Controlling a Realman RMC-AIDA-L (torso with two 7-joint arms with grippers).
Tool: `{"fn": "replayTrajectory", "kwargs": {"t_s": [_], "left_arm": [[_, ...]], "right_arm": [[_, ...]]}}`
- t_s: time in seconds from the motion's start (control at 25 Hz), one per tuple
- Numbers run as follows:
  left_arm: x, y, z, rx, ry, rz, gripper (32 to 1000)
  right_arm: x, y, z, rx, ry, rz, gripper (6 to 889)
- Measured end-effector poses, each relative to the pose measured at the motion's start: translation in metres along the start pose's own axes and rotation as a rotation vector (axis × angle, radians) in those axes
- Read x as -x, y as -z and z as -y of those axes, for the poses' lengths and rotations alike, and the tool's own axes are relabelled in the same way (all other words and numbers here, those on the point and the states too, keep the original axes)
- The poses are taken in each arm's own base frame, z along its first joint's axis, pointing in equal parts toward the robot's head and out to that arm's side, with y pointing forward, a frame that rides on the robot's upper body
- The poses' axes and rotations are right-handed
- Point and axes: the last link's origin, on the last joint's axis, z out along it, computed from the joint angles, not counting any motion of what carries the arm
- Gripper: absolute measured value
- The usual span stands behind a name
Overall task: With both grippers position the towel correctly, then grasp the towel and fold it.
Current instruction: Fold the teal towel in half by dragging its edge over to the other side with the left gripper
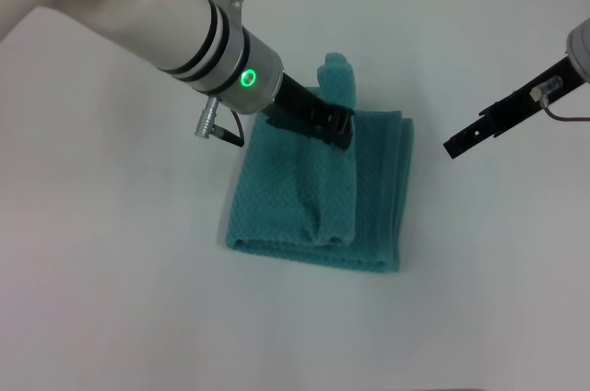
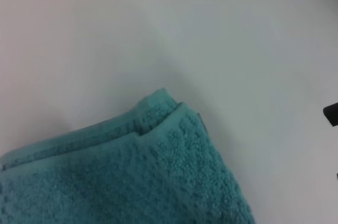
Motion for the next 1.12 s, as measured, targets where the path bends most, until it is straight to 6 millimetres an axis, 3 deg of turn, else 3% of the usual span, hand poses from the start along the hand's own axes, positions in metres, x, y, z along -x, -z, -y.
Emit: {"fn": "replayTrajectory", "kwargs": {"t_s": [0.8,1.12], "left_arm": [[0.002,-0.006,-0.016,0.146,-0.048,-0.026,166],[0.002,-0.005,-0.013,0.149,-0.034,-0.026,490]], "right_arm": [[-0.001,0.0,0.0,0.003,-0.002,-0.001,857],[-0.002,-0.001,0.0,0.005,-0.003,-0.005,858]]}}
